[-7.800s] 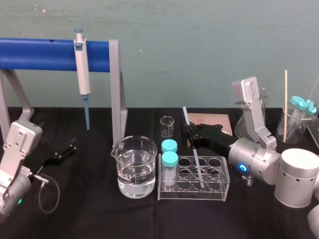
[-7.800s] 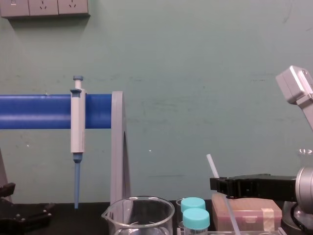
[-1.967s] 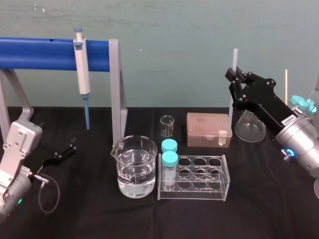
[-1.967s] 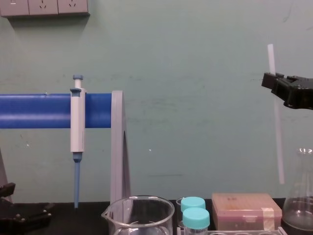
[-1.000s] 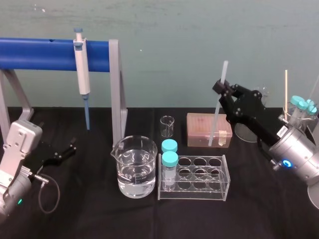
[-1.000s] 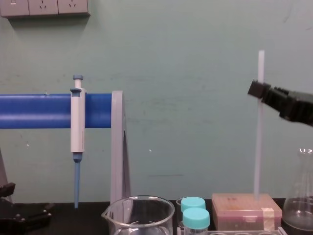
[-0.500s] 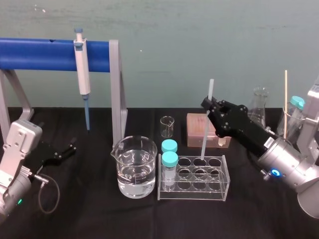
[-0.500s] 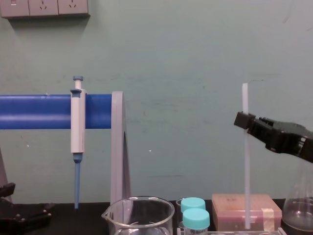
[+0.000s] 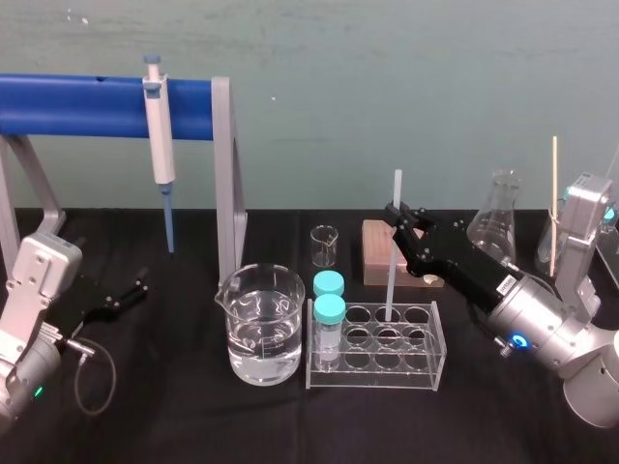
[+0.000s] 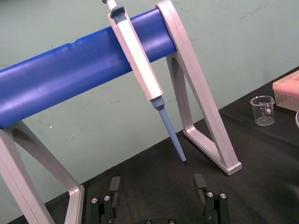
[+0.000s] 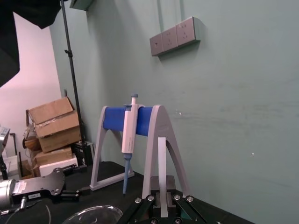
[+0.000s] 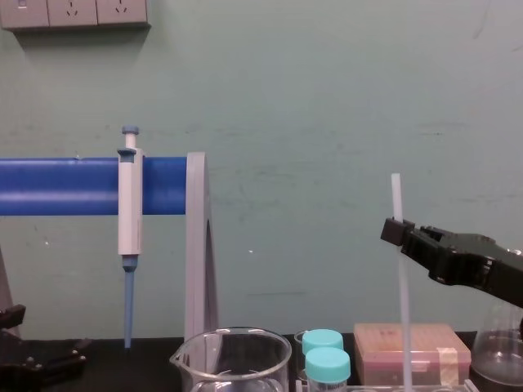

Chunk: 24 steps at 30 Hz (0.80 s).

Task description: Pick up the stirring rod with one hand, then place it down.

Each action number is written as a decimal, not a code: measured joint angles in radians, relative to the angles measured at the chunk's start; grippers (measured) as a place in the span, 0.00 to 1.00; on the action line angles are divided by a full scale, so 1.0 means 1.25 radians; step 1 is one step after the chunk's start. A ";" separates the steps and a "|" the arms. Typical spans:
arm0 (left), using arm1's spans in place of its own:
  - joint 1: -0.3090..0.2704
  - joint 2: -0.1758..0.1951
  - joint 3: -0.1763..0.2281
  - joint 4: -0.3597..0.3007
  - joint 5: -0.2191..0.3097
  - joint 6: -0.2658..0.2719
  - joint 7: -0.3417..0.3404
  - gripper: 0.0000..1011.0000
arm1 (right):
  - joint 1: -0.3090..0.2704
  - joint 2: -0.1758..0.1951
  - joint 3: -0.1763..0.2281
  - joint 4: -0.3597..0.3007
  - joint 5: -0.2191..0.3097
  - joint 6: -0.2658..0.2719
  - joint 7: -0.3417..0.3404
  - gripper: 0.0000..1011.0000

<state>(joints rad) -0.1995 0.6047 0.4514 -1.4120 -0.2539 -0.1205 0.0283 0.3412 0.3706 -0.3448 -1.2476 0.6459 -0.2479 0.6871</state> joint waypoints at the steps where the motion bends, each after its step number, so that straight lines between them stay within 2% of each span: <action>1: 0.000 0.000 0.000 0.000 0.000 0.000 0.000 0.99 | 0.001 -0.001 -0.001 0.003 0.000 0.000 -0.001 0.07; 11: 0.000 0.000 0.000 0.000 0.000 0.000 0.000 0.99 | 0.006 -0.019 -0.010 0.046 -0.011 -0.007 -0.007 0.07; 24: 0.000 0.000 0.000 0.000 0.000 0.000 0.000 0.99 | 0.005 -0.028 -0.012 0.070 -0.022 0.002 -0.014 0.07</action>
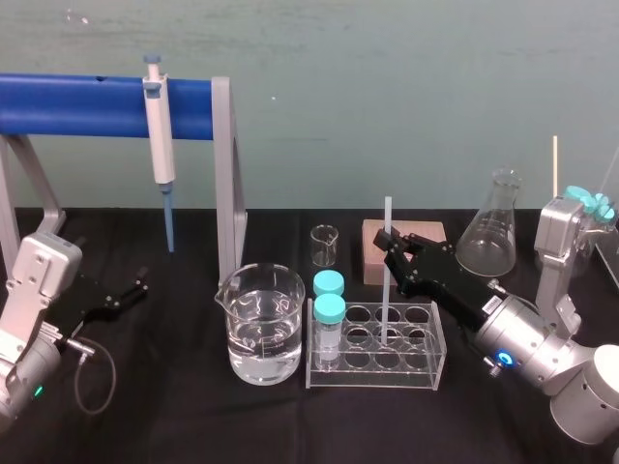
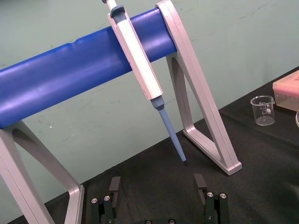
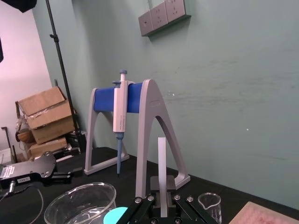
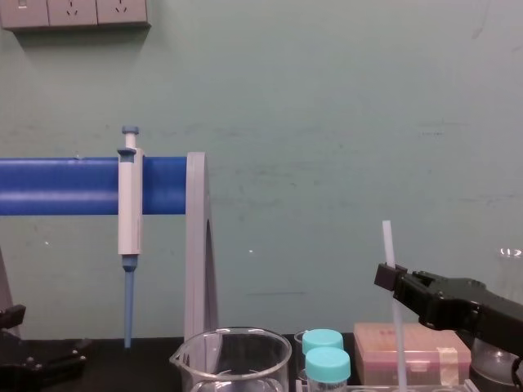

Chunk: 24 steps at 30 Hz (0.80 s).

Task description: Pick up the stirring rod with one hand, then place it down.

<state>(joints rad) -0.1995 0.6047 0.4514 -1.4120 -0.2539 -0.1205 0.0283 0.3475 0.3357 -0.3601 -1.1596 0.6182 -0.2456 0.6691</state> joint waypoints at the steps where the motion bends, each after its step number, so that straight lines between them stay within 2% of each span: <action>1: 0.000 0.000 0.000 0.000 0.000 0.000 0.000 0.99 | -0.001 -0.001 0.000 0.000 0.000 0.001 0.000 0.07; 24: 0.000 0.000 0.000 0.000 0.000 0.000 0.000 0.99 | -0.011 -0.007 -0.003 0.007 -0.024 0.012 -0.026 0.07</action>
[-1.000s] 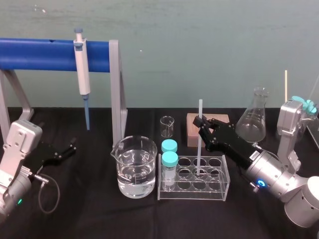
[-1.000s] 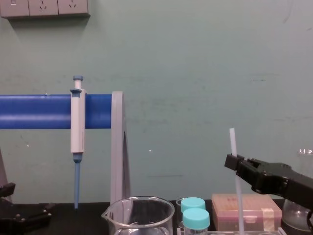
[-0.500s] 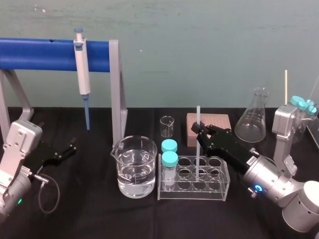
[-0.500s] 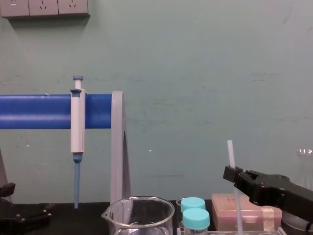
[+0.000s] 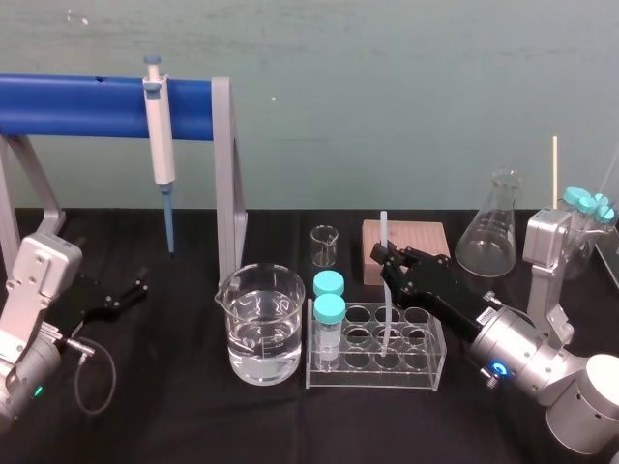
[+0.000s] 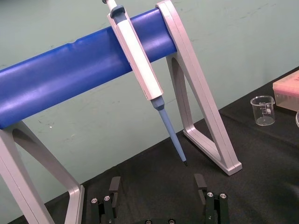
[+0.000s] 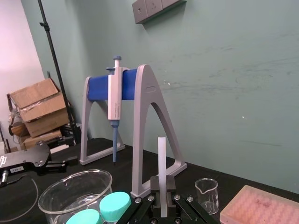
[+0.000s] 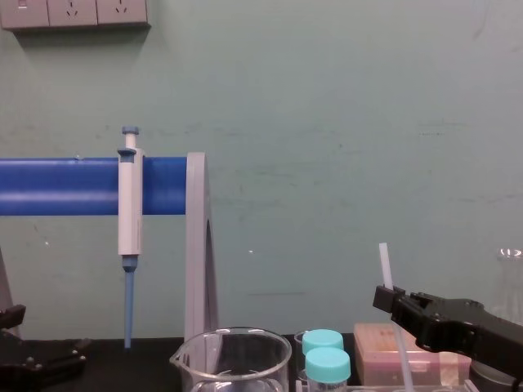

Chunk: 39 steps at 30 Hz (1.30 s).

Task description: Pick up the stirring rod with one hand, then place it down.

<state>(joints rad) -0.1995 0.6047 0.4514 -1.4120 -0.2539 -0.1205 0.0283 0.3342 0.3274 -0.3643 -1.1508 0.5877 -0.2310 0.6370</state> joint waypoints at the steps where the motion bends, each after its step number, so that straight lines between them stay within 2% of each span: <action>1: 0.000 0.000 0.000 0.000 0.000 0.000 0.000 0.99 | 0.000 0.000 0.000 0.000 0.000 0.000 0.000 0.07; 4: 0.000 0.000 0.000 0.000 0.000 0.000 0.000 0.99 | 0.000 0.000 0.000 0.000 0.001 0.000 0.000 0.08; 15: 0.000 0.000 0.000 0.000 0.000 0.000 0.000 0.99 | 0.000 0.001 0.000 0.000 0.001 0.002 0.002 0.40; 16: 0.000 0.000 0.000 0.000 0.000 0.000 0.000 0.99 | 0.000 0.001 0.000 0.000 0.001 0.002 0.003 0.40; 17: 0.000 0.000 0.000 0.000 0.000 0.000 0.000 0.99 | 0.000 0.001 0.001 -0.001 0.002 0.002 0.003 0.48; 19: 0.000 0.000 0.000 0.000 0.000 0.000 0.000 0.99 | 0.000 0.001 0.001 -0.001 0.002 0.002 0.003 0.52; 20: 0.000 0.000 0.000 0.000 0.000 0.000 0.000 0.99 | 0.000 0.001 0.001 -0.001 0.002 0.002 0.003 0.58; 22: 0.000 0.000 0.000 0.000 0.000 0.000 0.000 0.99 | 0.000 0.001 0.001 -0.001 0.003 0.002 0.004 0.61; 27: 0.000 0.000 0.000 0.000 0.000 0.000 0.000 0.99 | 0.000 0.001 0.001 -0.001 0.003 0.002 0.004 0.79; 30: 0.000 0.000 0.000 0.000 0.000 0.000 0.000 0.99 | 0.000 0.001 0.001 -0.001 0.003 0.002 0.004 0.85; 33: 0.000 0.000 0.000 0.000 0.000 0.000 0.000 0.99 | 0.000 0.001 0.001 -0.001 0.004 0.001 0.004 0.95; 35: 0.000 0.000 0.000 0.000 0.000 0.000 0.000 0.99 | -0.003 0.003 0.004 -0.012 -0.001 0.002 -0.008 0.99; 39: 0.000 0.000 0.000 0.000 0.000 0.000 0.000 0.99 | -0.022 0.010 0.038 -0.067 -0.025 0.001 -0.084 0.99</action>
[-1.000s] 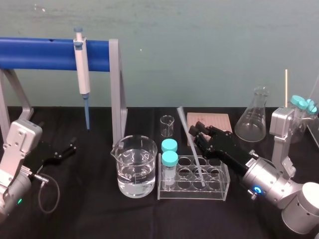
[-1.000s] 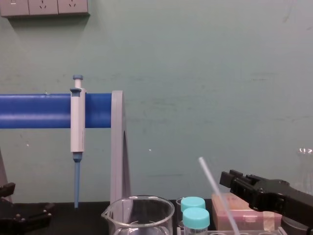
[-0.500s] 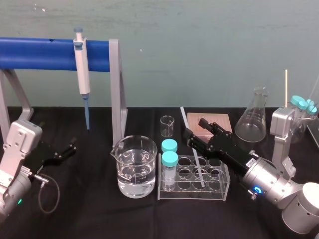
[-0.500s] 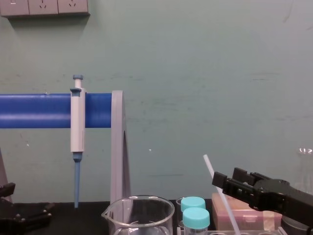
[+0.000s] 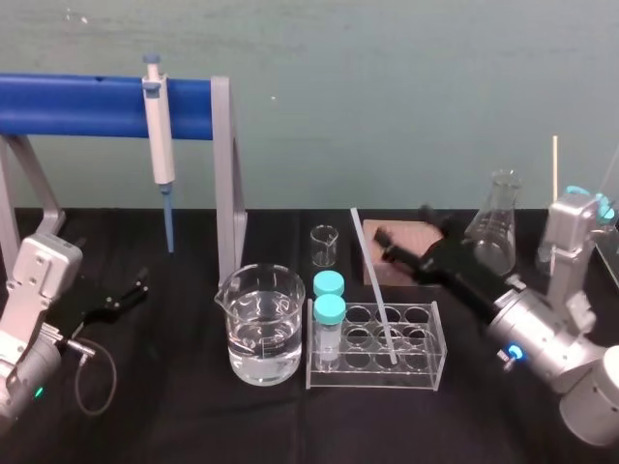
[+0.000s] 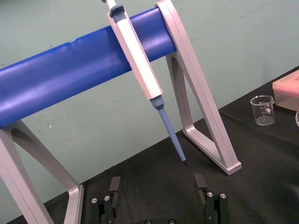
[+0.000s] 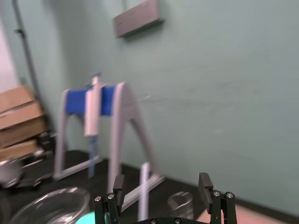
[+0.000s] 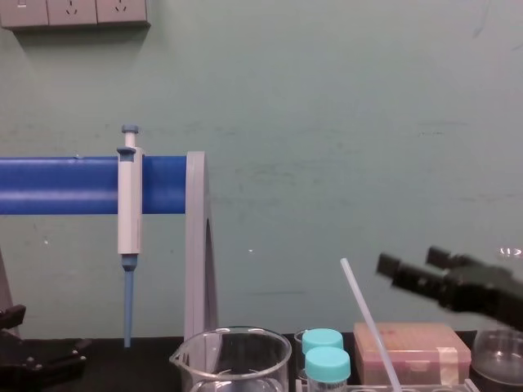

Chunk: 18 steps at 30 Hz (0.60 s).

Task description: Pick up the stirring rod with one hand, then place it down.

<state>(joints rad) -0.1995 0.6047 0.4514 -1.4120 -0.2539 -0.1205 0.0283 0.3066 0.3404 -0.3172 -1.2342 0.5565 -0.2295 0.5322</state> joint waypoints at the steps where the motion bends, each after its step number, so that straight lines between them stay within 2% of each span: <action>1: 0.000 0.000 0.000 0.000 0.000 0.000 0.000 0.99 | -0.005 0.001 0.007 -0.011 -0.007 -0.002 -0.017 0.99; 5: 0.000 0.000 0.000 0.000 0.000 0.000 0.000 0.99 | -0.032 0.006 0.042 -0.059 -0.061 -0.014 -0.120 0.99; 6: 0.000 0.000 0.000 0.000 0.000 0.000 0.000 0.99 | -0.046 0.006 0.056 -0.074 -0.084 -0.014 -0.167 0.99; 8: 0.000 0.000 0.000 0.000 0.000 0.000 0.000 0.99 | -0.059 0.004 0.066 -0.081 -0.104 -0.010 -0.207 0.99; 9: 0.000 0.000 0.000 0.000 0.000 0.000 0.000 0.99 | -0.070 0.001 0.075 -0.084 -0.124 -0.002 -0.245 0.99; 10: 0.000 0.000 0.000 0.000 0.000 0.000 0.000 0.99 | -0.070 0.001 0.075 -0.084 -0.124 -0.002 -0.245 0.99; 11: 0.000 0.000 0.000 0.000 0.000 0.000 0.000 0.99 | -0.083 -0.004 0.084 -0.083 -0.145 0.014 -0.284 0.99; 18: 0.000 0.000 0.000 0.000 0.000 0.000 0.000 0.99 | -0.093 -0.017 0.096 -0.066 -0.161 0.042 -0.310 0.99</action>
<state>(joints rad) -0.1995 0.6047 0.4514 -1.4120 -0.2539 -0.1205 0.0283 0.1904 0.3188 -0.1978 -1.3163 0.3559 -0.1774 0.1447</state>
